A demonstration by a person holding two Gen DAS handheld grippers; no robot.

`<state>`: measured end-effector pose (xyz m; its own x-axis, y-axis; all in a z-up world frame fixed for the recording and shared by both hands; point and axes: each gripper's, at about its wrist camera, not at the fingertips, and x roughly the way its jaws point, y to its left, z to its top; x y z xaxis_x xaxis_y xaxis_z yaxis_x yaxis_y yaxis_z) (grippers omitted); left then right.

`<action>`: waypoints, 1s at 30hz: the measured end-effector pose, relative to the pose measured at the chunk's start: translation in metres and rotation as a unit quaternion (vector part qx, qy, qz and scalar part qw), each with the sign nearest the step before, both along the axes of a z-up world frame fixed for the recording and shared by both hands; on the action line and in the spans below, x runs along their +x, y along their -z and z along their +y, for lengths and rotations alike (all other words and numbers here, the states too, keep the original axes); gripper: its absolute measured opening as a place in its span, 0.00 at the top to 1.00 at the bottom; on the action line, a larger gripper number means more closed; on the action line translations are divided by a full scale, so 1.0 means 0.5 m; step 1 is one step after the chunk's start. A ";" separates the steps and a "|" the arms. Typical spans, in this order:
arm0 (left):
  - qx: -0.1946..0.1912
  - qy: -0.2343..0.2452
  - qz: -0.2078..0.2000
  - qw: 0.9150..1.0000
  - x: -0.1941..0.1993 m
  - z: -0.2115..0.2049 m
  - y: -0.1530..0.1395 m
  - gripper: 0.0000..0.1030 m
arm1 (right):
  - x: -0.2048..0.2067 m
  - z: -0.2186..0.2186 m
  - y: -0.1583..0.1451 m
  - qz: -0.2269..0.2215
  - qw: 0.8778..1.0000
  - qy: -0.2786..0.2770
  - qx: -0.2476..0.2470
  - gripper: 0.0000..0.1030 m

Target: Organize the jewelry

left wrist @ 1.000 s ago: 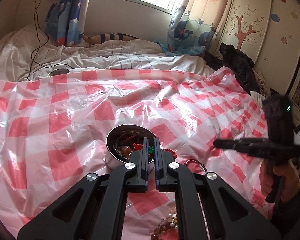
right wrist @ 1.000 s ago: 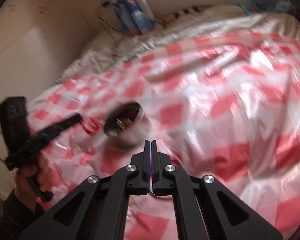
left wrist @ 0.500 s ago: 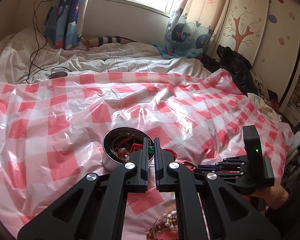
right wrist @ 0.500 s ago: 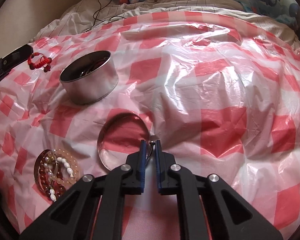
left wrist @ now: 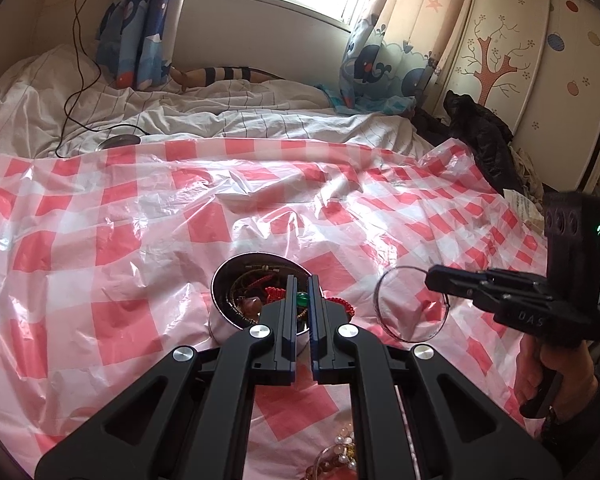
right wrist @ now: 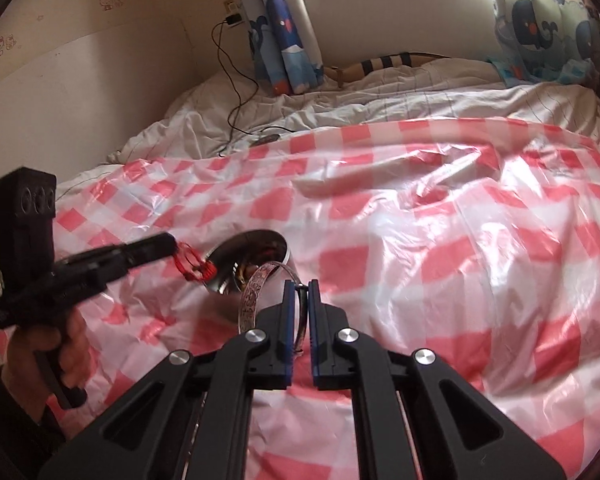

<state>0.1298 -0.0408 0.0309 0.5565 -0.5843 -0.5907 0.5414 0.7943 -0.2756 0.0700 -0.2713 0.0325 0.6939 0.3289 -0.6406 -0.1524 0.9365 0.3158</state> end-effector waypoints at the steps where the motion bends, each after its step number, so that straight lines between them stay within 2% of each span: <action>1: 0.000 0.000 0.002 1.000 0.005 -0.005 0.004 0.96 | 0.013 0.008 -0.002 -0.002 1.000 -0.003 -0.002 0.93; 4: 0.011 -0.009 0.002 1.000 0.024 -0.016 0.016 0.96 | 0.052 0.030 -0.005 -0.003 1.000 -0.014 -0.004 0.93; 8: 0.020 -0.023 0.033 0.999 0.071 -0.022 0.049 0.93 | 0.091 0.057 -0.006 -0.007 1.000 -0.021 -0.013 0.93; 9: 0.019 -0.024 0.051 0.998 0.086 -0.021 0.061 0.91 | 0.102 0.064 -0.005 -0.007 1.000 -0.022 -0.019 0.93; 11: 0.015 -0.038 0.072 0.997 0.099 -0.011 0.072 0.73 | 0.124 0.078 0.000 -0.004 0.999 -0.026 -0.024 0.93; 13: 0.000 -0.045 0.074 0.996 0.099 0.005 0.068 0.67 | 0.141 0.093 0.008 0.001 0.999 -0.033 -0.028 0.93; 17: -0.038 -0.078 0.061 0.994 0.097 0.050 0.033 0.55 | 0.177 0.140 0.045 0.035 0.997 -0.060 -0.039 0.93; 20: -0.049 -0.090 0.057 0.993 0.091 0.077 0.013 0.55 | 0.196 0.174 0.089 0.077 0.992 -0.076 -0.072 0.92; 21: -0.050 -0.091 0.057 0.993 0.085 0.083 0.008 0.55 | 0.193 0.174 0.094 0.078 0.991 -0.069 -0.081 0.87; 22: -0.050 -0.091 0.057 0.993 0.077 0.087 0.006 0.54 | 0.180 0.161 0.084 0.063 0.994 -0.055 -0.077 0.73; 23: -0.046 -0.090 0.057 0.993 0.066 0.091 0.003 0.53 | 0.160 0.144 0.067 0.039 0.996 -0.040 -0.070 0.68; 24: -0.038 -0.088 0.057 0.994 0.053 0.093 0.002 0.52 | 0.135 0.127 0.047 0.016 0.997 -0.025 -0.068 0.65; 26: -0.020 -0.083 0.056 0.995 0.022 0.094 0.004 0.50 | 0.078 0.091 0.014 -0.011 0.998 0.000 -0.062 0.64; 30: 0.037 -0.066 0.063 0.995 -0.070 0.082 0.030 0.46 | -0.058 0.045 0.013 -0.018 0.998 0.012 -0.062 0.54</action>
<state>0.0950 0.0000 0.0160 0.5447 -0.4634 -0.6990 0.3962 0.8768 -0.2725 0.0411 -0.2490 0.0260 0.7242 0.2323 -0.6493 -0.1391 0.9714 0.1924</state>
